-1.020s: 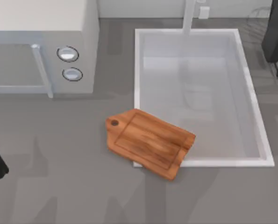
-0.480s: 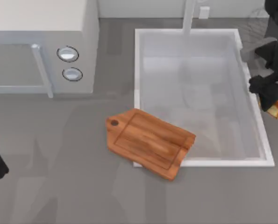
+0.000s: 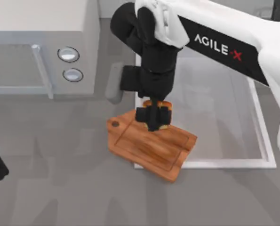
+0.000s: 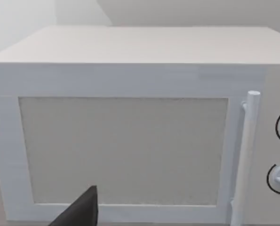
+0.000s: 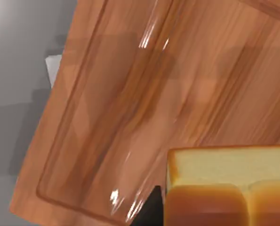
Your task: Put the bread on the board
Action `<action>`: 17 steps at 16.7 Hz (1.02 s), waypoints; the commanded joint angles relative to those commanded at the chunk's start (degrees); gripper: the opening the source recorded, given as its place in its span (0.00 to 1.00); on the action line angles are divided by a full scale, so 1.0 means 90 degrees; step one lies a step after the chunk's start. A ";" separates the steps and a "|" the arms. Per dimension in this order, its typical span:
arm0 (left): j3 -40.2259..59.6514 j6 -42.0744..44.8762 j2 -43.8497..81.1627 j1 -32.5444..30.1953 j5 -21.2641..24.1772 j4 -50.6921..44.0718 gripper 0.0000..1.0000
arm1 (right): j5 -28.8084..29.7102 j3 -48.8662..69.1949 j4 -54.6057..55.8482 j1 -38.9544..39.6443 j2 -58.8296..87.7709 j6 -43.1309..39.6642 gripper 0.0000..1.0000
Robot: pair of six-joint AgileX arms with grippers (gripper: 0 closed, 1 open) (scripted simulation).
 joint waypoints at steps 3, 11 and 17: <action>0.0000 0.0000 0.0000 0.0000 0.0000 0.0000 1.00 | 0.0010 0.0208 -0.0029 0.0257 0.0119 -0.0183 0.00; 0.0000 0.0000 0.0000 0.0000 0.0000 0.0000 1.00 | 0.0009 -0.0038 0.0194 0.0235 0.0092 -0.0142 0.00; 0.0000 0.0000 0.0000 0.0000 0.0000 0.0000 1.00 | 0.0002 -0.0415 0.0586 0.0245 0.0129 -0.0155 0.00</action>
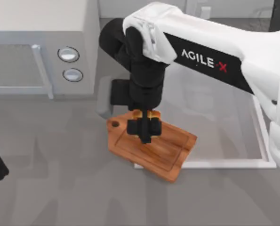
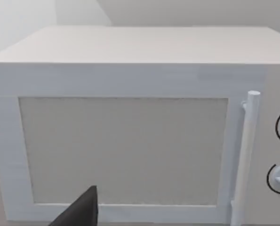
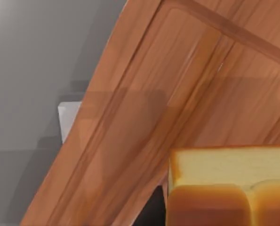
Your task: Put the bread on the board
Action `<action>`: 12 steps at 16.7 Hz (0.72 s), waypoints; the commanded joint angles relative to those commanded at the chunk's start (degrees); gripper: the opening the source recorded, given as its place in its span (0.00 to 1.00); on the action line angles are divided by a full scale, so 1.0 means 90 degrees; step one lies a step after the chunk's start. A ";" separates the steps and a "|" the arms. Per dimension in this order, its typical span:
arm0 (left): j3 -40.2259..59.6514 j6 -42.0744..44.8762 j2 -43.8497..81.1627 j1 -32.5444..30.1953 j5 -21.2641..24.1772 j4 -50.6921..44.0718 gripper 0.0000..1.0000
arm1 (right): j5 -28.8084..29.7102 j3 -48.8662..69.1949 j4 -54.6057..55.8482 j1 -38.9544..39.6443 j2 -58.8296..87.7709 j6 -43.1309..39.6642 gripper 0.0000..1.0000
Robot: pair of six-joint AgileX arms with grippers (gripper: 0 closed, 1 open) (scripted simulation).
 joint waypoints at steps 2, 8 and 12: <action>0.0000 0.0000 0.0000 0.0000 0.0000 0.0000 1.00 | -0.0001 -0.0114 0.0136 0.0004 -0.0009 -0.0005 0.00; 0.0000 0.0000 0.0000 0.0000 0.0000 0.0000 1.00 | 0.0009 -0.0417 0.0477 0.0017 0.0043 -0.0021 0.00; 0.0000 0.0000 0.0000 0.0000 0.0000 0.0000 1.00 | 0.0009 -0.0417 0.0477 0.0017 0.0043 -0.0021 0.08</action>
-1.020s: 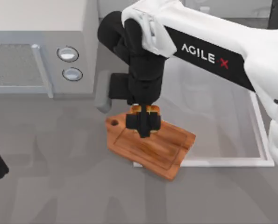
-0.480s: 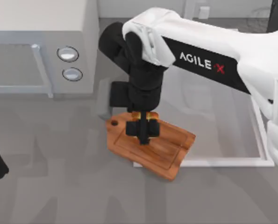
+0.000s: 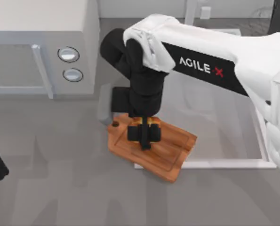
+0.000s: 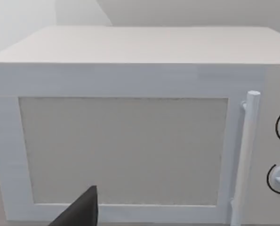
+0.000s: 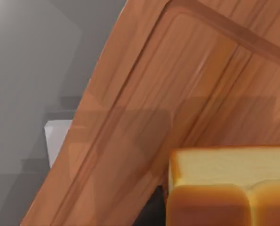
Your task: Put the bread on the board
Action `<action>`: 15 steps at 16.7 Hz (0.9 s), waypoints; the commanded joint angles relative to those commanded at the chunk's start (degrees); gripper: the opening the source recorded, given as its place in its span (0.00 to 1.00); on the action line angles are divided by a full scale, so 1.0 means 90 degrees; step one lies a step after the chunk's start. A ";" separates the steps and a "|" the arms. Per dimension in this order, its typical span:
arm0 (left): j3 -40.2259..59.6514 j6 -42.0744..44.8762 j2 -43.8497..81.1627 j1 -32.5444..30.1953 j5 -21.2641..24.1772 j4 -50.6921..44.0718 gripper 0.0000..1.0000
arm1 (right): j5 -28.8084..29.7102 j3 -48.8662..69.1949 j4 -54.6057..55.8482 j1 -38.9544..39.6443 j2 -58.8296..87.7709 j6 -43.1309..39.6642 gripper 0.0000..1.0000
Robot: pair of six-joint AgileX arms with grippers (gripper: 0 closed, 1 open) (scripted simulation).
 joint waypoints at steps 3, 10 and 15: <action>0.0000 0.0000 0.0000 0.0000 0.0000 0.0000 1.00 | 0.0000 0.0000 0.0000 0.0000 0.0000 0.0000 0.30; 0.0000 0.0000 0.0000 0.0000 0.0000 0.0000 1.00 | 0.0000 0.0000 0.0000 0.0000 0.0000 0.0000 0.83; 0.0000 0.0000 0.0000 0.0000 0.0000 0.0000 1.00 | 0.0000 0.0000 0.0000 0.0000 0.0000 0.0000 1.00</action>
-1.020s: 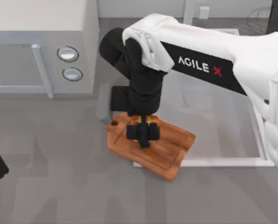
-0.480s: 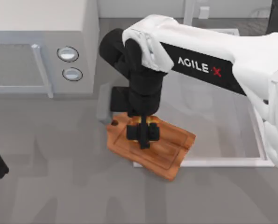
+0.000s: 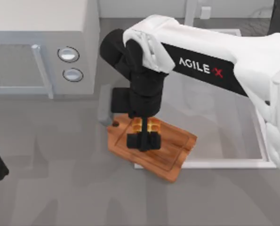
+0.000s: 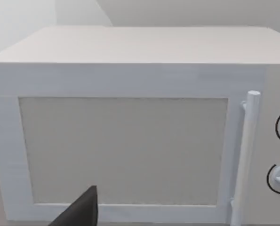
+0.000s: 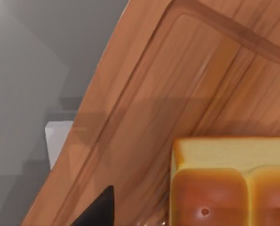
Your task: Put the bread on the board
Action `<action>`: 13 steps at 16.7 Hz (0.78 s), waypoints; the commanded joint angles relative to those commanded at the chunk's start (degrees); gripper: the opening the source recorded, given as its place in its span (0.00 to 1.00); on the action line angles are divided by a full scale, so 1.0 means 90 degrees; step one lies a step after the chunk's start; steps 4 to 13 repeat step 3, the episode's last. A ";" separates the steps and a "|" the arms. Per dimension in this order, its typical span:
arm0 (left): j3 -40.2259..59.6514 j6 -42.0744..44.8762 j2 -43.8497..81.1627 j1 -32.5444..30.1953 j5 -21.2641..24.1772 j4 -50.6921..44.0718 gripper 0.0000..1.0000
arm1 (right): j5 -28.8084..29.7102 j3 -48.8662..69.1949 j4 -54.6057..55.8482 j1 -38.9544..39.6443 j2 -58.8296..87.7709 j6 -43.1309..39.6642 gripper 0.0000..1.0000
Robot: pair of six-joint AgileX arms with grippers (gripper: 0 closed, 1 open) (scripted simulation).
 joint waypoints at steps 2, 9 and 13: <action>0.0000 0.0000 0.0000 0.0000 0.0000 0.0000 1.00 | 0.0000 0.0000 0.0000 0.0000 0.0000 0.0000 1.00; 0.0000 0.0000 0.0000 0.0000 0.0000 0.0000 1.00 | 0.0000 0.0000 0.0000 0.0000 0.0000 0.0000 1.00; 0.0000 0.0000 0.0000 0.0000 0.0000 0.0000 1.00 | 0.0000 0.0000 0.0000 0.0000 0.0000 0.0000 1.00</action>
